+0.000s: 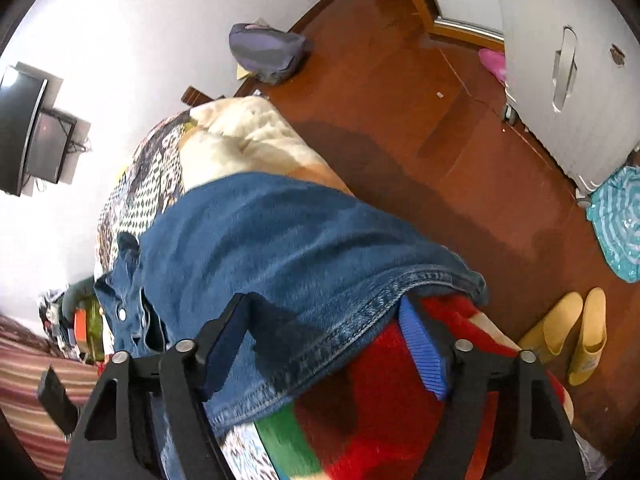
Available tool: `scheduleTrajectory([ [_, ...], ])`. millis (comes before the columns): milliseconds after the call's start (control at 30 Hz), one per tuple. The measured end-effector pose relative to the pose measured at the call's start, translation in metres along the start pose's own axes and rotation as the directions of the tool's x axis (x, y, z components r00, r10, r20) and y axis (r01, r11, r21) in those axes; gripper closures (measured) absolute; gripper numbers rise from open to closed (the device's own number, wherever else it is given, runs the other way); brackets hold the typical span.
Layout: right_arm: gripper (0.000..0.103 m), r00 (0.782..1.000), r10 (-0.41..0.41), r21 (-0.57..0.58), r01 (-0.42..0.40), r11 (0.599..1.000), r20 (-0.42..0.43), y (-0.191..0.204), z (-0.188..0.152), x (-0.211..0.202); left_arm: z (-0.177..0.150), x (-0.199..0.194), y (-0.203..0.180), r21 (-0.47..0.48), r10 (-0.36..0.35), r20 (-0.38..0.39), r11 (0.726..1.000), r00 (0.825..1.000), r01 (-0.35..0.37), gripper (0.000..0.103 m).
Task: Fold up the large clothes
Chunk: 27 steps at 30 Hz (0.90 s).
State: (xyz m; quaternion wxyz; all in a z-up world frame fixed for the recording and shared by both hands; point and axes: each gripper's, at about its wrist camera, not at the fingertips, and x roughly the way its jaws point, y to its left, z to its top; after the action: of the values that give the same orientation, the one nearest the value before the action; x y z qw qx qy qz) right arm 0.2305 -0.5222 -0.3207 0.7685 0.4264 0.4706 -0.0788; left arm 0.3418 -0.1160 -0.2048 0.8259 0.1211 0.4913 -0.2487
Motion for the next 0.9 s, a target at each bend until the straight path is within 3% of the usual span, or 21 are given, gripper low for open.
scheduleTrajectory([
  [200,0.073,1.0,0.012,0.013,-0.013,1.0,0.024,0.001,0.008,0.001,-0.015,-0.034,0.02,-0.083,0.0,0.062,0.997,0.998,0.005,0.036],
  [400,0.095,0.997,0.021,-0.035,-0.019,0.999,0.078,0.015,0.01,-0.019,-0.024,-0.057,0.039,-0.124,0.036,0.109,0.992,0.993,-0.022,0.036],
  [467,0.097,0.993,0.059,-0.067,-0.052,0.996,0.098,0.025,0.012,-0.032,-0.028,-0.064,0.045,-0.135,0.051,0.128,0.99,0.99,-0.034,0.036],
  [533,0.098,0.982,0.149,-0.115,-0.135,0.984,0.119,0.044,0.012,-0.048,-0.031,-0.07,0.051,-0.147,0.056,0.142,0.989,0.988,-0.035,0.036],
  [600,0.098,0.977,0.155,-0.191,-0.125,0.973,0.148,0.072,0.011,-0.064,-0.033,-0.076,0.057,-0.162,0.062,0.156,0.986,0.986,-0.036,0.036],
  [767,0.098,0.985,0.099,-0.247,-0.062,0.967,0.14,0.107,0.005,-0.071,-0.041,-0.081,0.069,-0.212,0.051,0.166,0.977,0.985,-0.015,0.036],
  [900,0.098,0.994,-0.067,-0.268,0.088,0.959,0.088,0.096,-0.012,-0.049,-0.048,-0.078,0.071,-0.214,0.045,0.152,0.977,0.987,-0.012,0.036],
])
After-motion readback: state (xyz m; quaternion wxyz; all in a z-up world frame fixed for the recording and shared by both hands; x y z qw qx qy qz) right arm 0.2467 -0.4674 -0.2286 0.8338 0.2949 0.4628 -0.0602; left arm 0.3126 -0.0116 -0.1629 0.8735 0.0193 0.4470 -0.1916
